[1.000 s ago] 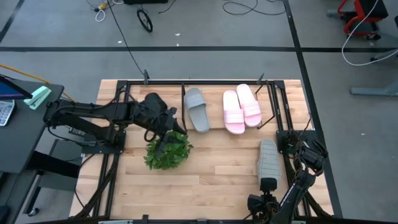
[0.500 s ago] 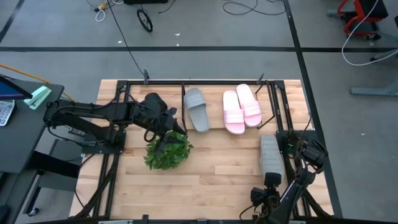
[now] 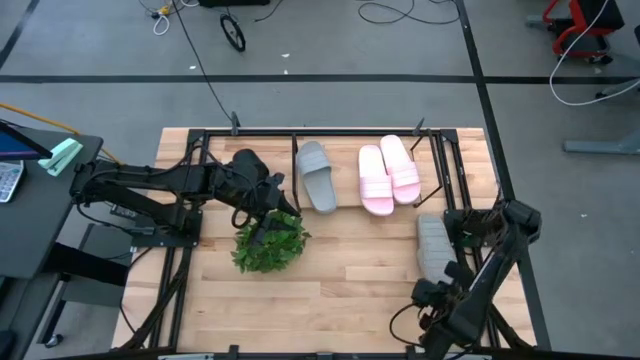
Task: Pick and place slides into the shelf
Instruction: Put the gray slide on the shelf
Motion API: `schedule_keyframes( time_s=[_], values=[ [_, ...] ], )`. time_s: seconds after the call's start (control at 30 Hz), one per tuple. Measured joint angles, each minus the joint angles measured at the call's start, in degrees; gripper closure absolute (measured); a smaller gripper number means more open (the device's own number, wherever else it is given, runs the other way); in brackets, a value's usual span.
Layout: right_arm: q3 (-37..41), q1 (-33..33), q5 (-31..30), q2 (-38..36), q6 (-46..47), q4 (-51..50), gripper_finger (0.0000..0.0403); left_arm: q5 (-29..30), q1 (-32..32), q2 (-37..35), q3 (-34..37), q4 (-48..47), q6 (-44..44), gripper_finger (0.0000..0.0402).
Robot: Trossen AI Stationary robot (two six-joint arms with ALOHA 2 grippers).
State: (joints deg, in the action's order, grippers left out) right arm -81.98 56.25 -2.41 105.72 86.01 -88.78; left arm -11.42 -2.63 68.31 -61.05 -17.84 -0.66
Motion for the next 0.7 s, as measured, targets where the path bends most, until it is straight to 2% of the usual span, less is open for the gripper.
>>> schedule_keyframes(
  time_s=[0.2, 0.4, 0.6, 0.7],
  values=[
    [-3.4, 0.2, -0.7, -6.0, 2.3, -1.2, 0.0401, 0.0, 0.0, 0.0, 0.0, 0.0, 0.0, 0.0230],
    [-4.9, 0.6, -4.8, -10.3, 5.7, -0.1, 0.0401, 0.0, 0.0, 0.0, 0.0, 0.0, -0.1, 0.0230],
    [-4.8, 2.5, -4.9, -11.7, 1.5, 13.5, 0.0387, 0.0, 0.0, 0.0, 0.0, 0.0, -0.1, 0.0230],
    [-4.8, 2.9, -4.4, -12.0, -8.6, 21.2, 0.0370, 0.0, 0.0, 0.0, 0.0, 0.0, -0.8, 0.0230]
  ],
)
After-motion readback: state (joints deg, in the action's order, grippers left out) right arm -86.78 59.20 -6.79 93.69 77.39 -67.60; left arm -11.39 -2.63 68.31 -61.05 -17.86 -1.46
